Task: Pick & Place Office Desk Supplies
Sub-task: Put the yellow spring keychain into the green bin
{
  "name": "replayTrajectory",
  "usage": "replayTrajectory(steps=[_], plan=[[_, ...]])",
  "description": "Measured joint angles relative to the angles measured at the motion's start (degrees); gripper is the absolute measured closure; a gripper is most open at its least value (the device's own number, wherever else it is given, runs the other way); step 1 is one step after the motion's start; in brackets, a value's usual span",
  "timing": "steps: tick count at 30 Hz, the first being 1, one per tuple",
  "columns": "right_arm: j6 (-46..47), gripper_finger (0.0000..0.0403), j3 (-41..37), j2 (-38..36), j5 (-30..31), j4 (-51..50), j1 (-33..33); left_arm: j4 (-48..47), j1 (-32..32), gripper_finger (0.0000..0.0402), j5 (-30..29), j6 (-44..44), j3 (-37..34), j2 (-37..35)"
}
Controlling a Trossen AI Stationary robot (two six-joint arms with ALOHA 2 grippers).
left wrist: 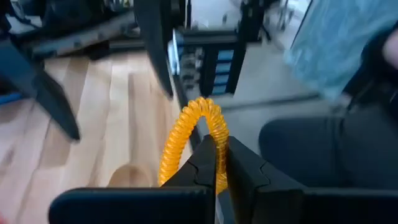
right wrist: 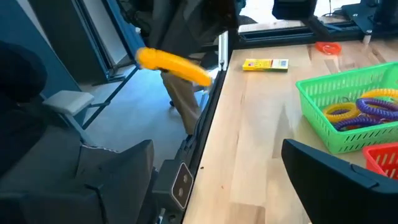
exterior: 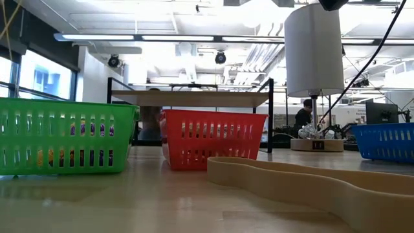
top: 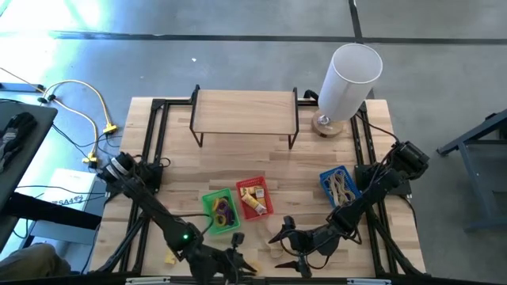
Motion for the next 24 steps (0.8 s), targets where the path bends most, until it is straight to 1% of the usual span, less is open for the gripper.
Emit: replayTrajectory(steps=[4, 7, 9, 13, 17, 19, 22, 24], plan=[[-0.93, 0.0060, 0.00, 0.07, 0.08, 0.46, 0.00, 4.72, 0.83, 0.0394, 0.08, -1.00, 0.00, 0.98], [-2.86, 0.0060, 0.00, 0.15, 0.10, 1.49, 0.33, 5.10, 1.19, 0.0394, 0.48, -2.25, -0.04, 1.22], [-5.82, 0.0060, 0.00, 0.15, 0.34, 3.39, 1.15, 5.73, 1.77, 0.0393, 0.70, -3.73, 0.01, 1.70], [-12.99, 0.0060, 0.00, 0.15, 0.42, 7.09, 3.14, 6.45, 2.04, 0.0393, 2.36, -3.93, -0.05, 3.13], [-20.48, 0.0060, 0.04, 0.15, 4.60, 8.58, 5.03, 10.35, 2.42, 0.0393, 3.22, -5.25, -0.07, 4.82], [-23.39, 0.0060, 0.04, 0.15, 5.10, 8.65, 5.51, 11.46, 2.80, 0.0393, 4.92, -6.33, -0.09, 5.02], [-24.92, 0.0060, 0.04, 0.15, 4.59, 8.68, 5.79, 12.16, 3.67, 0.0393, 6.05, -8.00, 0.00, 5.12], [-23.88, 0.0060, 0.04, 0.15, 4.55, 9.05, 5.77, 11.91, 4.25, 0.0392, 6.15, -8.99, -0.02, 5.25]])
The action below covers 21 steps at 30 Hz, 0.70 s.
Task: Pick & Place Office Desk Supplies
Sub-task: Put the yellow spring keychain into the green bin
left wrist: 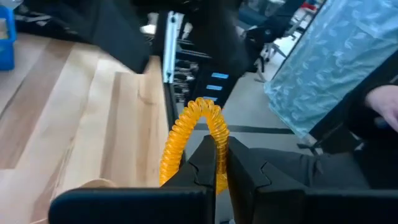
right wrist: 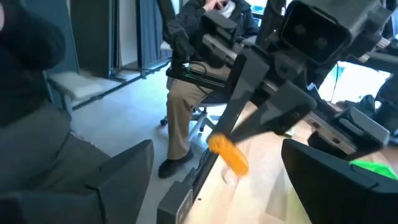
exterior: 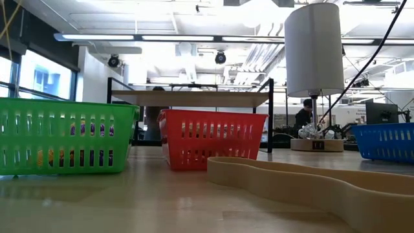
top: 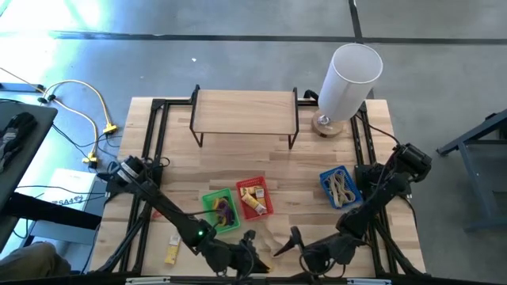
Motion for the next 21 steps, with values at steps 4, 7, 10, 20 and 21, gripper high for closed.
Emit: replayTrajectory(steps=[4, 7, 10, 20, 21], plan=[[2.28, 0.0060, 0.00, 0.00, -0.09, 0.17, -0.30, 0.04, 1.18, 0.0392, 1.31, -0.53, 0.00, 0.00], [0.61, 0.0060, 0.00, 0.00, -0.24, -0.62, -0.30, 0.05, 1.77, 0.0392, 2.16, -0.79, 0.00, 0.01], [0.14, 0.0066, 0.00, 0.00, -0.23, -1.38, -0.30, 0.05, 1.94, 0.0392, 2.18, -1.25, 0.00, 0.02], [-1.57, 0.0145, 0.00, 0.00, -0.07, -1.84, -1.05, 0.66, 2.50, 0.0392, 2.14, -1.92, 0.00, 0.01], [-1.59, 0.0150, 0.00, 0.00, -0.22, -1.88, -1.09, 0.93, 2.64, 0.0392, 2.15, -2.00, 0.00, 0.00]])
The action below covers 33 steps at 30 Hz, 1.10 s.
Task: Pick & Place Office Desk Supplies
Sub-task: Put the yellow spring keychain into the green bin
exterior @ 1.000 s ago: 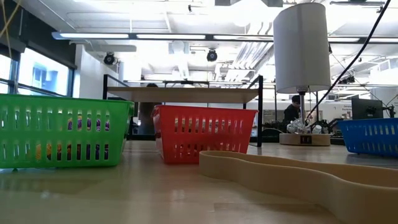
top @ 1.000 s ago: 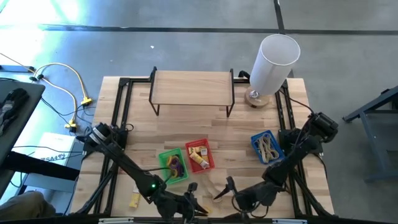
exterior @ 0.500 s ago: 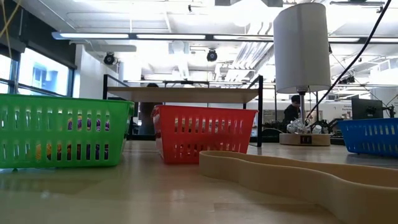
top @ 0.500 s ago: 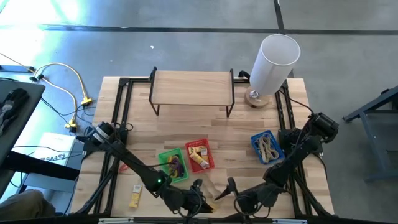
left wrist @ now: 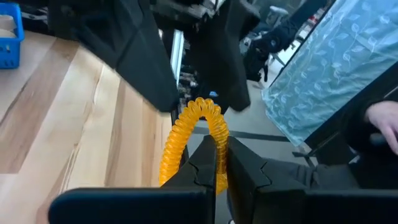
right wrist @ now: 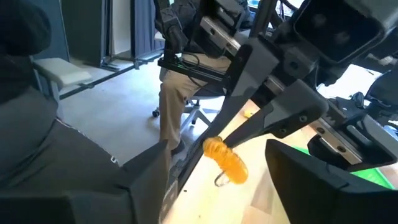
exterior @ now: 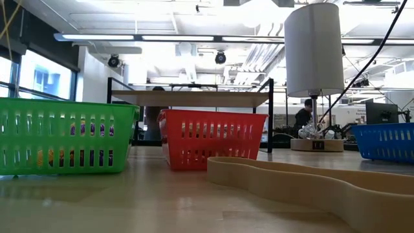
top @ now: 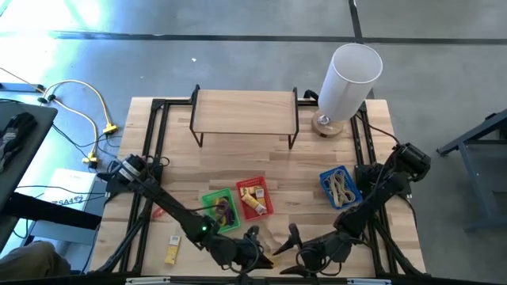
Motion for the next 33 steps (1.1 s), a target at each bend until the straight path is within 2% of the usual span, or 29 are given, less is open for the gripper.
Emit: replayTrajectory(steps=[20, 26, 33], plan=[[-1.03, 0.0181, -0.02, 0.04, 0.22, -3.42, -1.44, 0.86, 2.52, 0.0392, 3.00, -1.51, 0.00, 0.00], [-1.03, 0.0226, -0.02, 0.04, 0.22, -3.41, -1.22, 0.36, 2.49, 0.0392, 2.99, -1.51, 0.00, 0.00], [-1.04, 0.0309, -0.02, 0.04, 0.24, -3.43, -1.23, 0.14, 2.44, 0.0392, 3.03, -1.49, 0.00, 0.00]])
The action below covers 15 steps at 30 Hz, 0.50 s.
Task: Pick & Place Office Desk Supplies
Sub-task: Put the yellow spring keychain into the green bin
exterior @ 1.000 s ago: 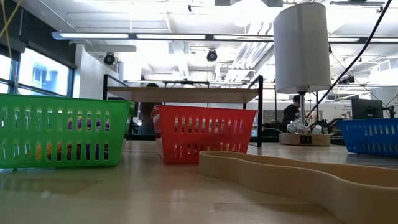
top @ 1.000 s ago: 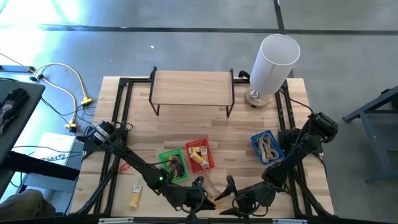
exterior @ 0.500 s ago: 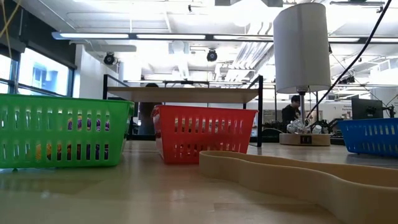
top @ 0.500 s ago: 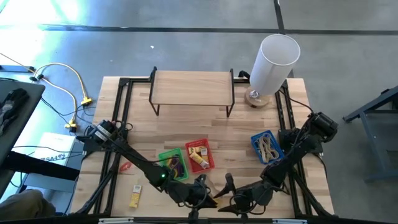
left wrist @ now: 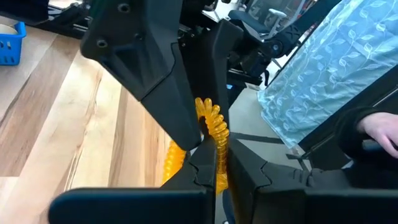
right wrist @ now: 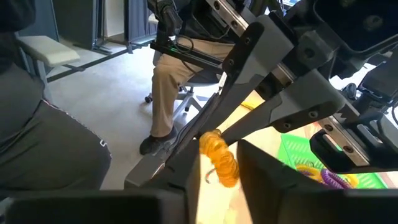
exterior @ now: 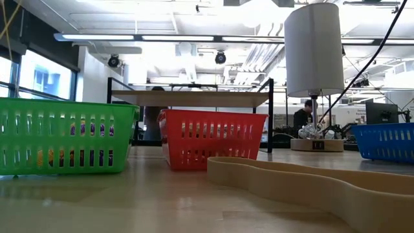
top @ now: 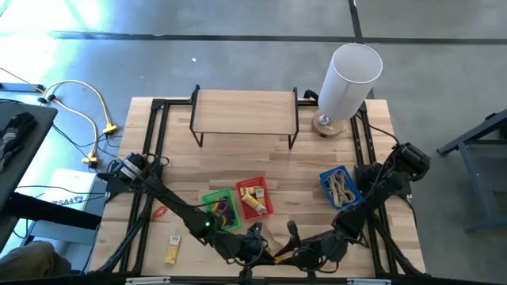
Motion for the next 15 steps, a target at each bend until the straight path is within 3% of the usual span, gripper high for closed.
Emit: replayTrajectory(steps=[6, 15], plan=[[-0.08, 0.0384, -0.02, 0.00, -1.05, -1.42, 0.03, -0.68, -0.02, 0.0391, 0.45, 0.00, 0.00, 0.00], [0.06, 0.0388, -0.02, 0.00, -1.99, -2.34, 0.01, -1.62, 0.09, 0.0363, 2.23, 0.09, 0.00, -0.04]])
